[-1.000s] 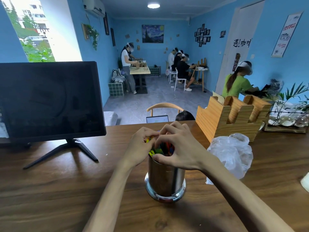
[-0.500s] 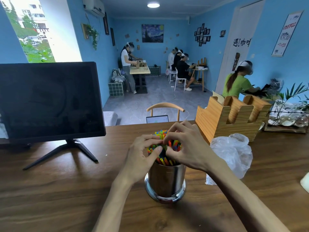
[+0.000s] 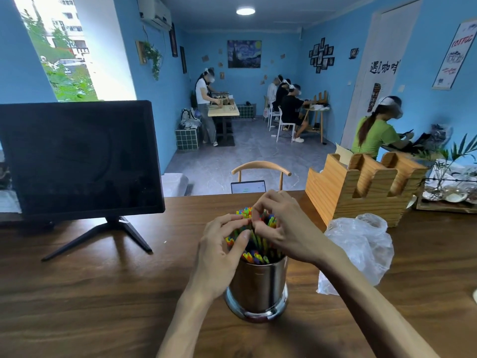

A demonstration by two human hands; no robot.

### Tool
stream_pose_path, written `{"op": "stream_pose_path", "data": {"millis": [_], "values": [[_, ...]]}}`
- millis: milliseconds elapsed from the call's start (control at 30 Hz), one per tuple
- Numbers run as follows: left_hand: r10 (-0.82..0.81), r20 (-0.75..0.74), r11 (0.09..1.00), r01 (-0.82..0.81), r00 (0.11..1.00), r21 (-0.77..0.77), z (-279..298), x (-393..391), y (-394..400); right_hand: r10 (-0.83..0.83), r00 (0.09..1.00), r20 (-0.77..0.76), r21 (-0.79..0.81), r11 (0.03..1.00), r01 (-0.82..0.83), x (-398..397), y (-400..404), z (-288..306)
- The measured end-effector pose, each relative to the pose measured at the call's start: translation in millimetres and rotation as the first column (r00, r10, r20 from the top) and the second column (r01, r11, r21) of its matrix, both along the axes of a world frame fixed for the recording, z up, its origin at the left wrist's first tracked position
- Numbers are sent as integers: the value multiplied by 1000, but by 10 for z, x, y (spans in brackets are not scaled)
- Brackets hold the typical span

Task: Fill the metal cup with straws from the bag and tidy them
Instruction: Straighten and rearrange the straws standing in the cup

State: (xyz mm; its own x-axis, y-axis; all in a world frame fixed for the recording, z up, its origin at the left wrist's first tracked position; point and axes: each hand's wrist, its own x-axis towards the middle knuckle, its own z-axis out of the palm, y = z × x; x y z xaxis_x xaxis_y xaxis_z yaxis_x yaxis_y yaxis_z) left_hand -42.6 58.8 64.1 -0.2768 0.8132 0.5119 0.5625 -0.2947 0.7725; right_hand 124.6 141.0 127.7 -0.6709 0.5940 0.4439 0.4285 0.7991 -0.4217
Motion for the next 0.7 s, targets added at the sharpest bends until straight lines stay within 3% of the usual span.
{"op": "stream_pose_path", "data": {"millis": [167, 367, 567, 700], "values": [[57, -110, 998, -59, 992, -7, 116, 140, 31, 77, 926, -369, -175, 973, -151, 22, 6, 217], [26, -100, 998, -31, 995, -50, 138, 158, 84, 100, 737, -668, -165, 947, -277, 14, 142, 435], [44, 331, 996, -66, 942, 55, 292, 59, 63, -76, 501, -862, -283, 893, -351, 114, 337, 279], [133, 460, 974, -201, 878, 101, 501, -121, -8, -145, 585, -798, -468, 760, -451, 216, 431, -27]]}}
